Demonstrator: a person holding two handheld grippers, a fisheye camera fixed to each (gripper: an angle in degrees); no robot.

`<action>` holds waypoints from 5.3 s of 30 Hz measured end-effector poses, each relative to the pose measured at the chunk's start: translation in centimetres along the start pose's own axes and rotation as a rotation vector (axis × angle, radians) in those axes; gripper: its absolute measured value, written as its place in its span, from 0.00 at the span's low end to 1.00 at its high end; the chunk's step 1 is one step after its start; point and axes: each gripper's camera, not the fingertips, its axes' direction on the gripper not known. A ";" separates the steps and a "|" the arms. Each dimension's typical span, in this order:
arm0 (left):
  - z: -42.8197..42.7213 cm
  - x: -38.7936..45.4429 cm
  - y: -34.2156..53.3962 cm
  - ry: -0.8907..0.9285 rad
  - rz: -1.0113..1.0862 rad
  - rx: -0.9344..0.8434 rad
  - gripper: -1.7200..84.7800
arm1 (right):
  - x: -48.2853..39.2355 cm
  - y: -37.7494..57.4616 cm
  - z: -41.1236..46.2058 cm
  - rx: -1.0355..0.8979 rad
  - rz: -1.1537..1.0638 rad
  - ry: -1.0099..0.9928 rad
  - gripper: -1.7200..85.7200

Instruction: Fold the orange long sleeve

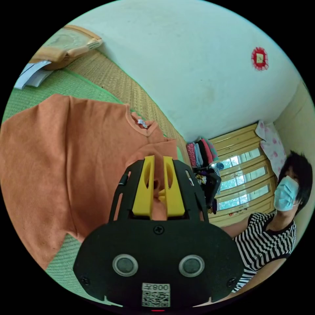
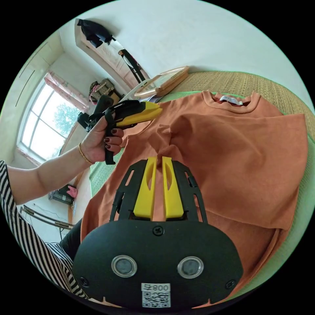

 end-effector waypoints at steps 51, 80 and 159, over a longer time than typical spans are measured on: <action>29.4 8.5 -14.6 -0.319 0.469 -0.328 0.02 | 8.8 10.3 -23.2 0.084 0.296 0.547 0.02; 25.8 -1.4 -6.0 -0.310 0.513 -0.365 0.02 | 12.2 13.0 -27.0 0.094 0.316 0.502 0.02; -7.9 -39.5 26.2 -0.391 0.278 0.193 0.04 | 1.4 -25.0 -7.2 -0.098 -0.101 -0.116 0.15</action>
